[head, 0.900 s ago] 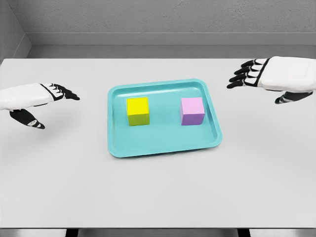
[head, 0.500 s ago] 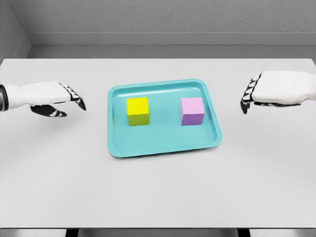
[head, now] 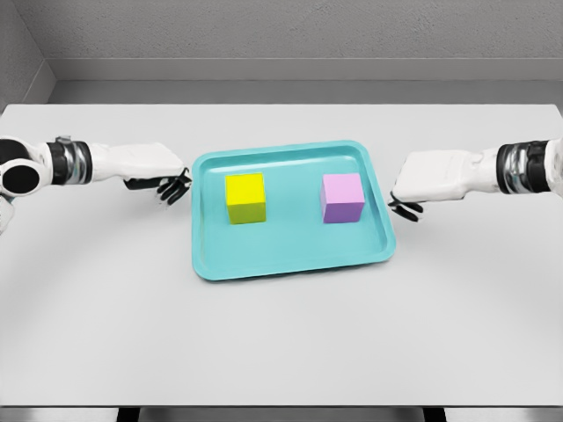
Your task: Push two cubes
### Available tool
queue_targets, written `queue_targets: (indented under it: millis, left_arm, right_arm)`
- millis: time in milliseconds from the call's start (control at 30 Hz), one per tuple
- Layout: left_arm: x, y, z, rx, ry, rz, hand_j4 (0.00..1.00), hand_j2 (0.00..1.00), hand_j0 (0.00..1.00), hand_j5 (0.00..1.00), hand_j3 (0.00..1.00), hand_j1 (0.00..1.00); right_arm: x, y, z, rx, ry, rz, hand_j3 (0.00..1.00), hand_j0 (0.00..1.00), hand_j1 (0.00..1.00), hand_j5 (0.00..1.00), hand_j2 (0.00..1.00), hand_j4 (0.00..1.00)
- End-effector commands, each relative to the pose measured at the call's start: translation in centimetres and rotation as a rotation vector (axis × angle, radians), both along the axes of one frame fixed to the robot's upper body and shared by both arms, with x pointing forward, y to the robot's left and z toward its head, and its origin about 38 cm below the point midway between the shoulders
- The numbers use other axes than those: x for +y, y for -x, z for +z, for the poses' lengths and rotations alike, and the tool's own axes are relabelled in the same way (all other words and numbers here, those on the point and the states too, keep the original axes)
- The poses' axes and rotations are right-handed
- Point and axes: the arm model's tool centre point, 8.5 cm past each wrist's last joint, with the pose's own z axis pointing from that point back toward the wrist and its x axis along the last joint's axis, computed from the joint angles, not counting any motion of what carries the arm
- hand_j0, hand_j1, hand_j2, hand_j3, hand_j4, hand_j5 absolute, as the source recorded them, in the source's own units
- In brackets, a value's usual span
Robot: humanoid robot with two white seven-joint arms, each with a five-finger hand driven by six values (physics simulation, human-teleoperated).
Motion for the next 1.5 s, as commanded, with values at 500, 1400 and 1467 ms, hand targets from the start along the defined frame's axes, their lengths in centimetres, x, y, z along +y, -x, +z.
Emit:
queue_targets:
  millis: [500,1400,1467]
  left_arm:
    - [-5.5,-1.0,-1.1,0.014,-0.022,-0.085,0.03,0.03,0.03,0.03,0.03,0.03]
    - [-6.1,-2.8,0.2,-0.017,-0.039,-0.065,0.04,0.04,0.04,0.04,0.04,0.04]
    - [-4.7,-3.4,0.7,-0.019,-0.049,-0.027,0.04,0.04,0.04,0.04,0.04,0.04]
  right_arm:
    - [2.6,-3.7,-4.1,0.063,0.038,-0.038,0.13,0.13,0.13,0.13,0.13,0.13]
    - [6.7,-6.0,-5.8,0.074,0.063,-0.022,0.13,0.13,0.13,0.13,0.13,0.13]
    - [7.0,-6.1,-5.9,0.068,0.069,-0.019,0.13,0.13,0.13,0.13,0.13,0.13]
